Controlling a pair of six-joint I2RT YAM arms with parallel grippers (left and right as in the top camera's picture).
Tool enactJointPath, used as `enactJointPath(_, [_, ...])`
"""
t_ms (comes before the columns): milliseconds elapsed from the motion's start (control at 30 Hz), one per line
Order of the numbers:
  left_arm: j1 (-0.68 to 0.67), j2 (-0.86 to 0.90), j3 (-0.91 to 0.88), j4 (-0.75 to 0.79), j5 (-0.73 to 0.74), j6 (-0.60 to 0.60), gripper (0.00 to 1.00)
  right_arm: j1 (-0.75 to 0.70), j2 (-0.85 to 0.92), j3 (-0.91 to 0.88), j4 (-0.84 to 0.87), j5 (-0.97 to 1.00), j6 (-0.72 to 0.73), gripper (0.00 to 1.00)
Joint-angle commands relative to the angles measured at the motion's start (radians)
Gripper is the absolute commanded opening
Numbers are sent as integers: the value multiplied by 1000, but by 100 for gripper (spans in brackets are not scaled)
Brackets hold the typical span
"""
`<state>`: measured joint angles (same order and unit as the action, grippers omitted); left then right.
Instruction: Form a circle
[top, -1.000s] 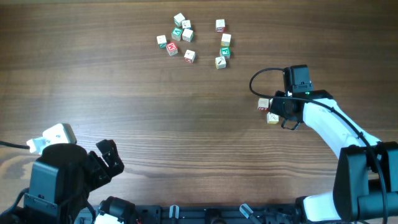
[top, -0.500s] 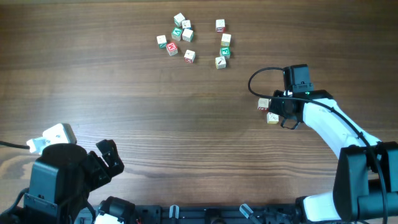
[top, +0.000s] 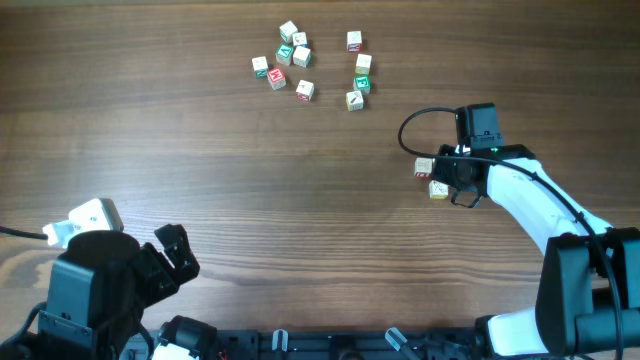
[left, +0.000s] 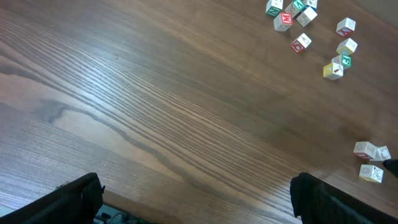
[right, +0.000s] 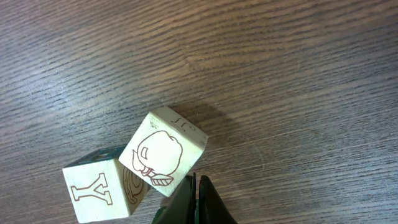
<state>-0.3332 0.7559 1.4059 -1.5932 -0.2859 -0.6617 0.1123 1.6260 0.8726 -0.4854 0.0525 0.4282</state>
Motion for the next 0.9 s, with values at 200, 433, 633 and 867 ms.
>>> enactJointPath(200, [5, 2, 0, 2, 5, -13, 100, 1, 12, -4, -32, -5, -6, 4])
enactJointPath(433, [5, 2, 0, 2, 5, -13, 100, 1, 12, -2, -76, 47, 44, 4])
enactJointPath(633, [5, 2, 0, 2, 5, -13, 100, 1, 9, 25, -227, 118, 212, 4])
enactJointPath(867, [5, 2, 0, 2, 5, -13, 100, 2, -93, 76, -349, -37, 327, 72])
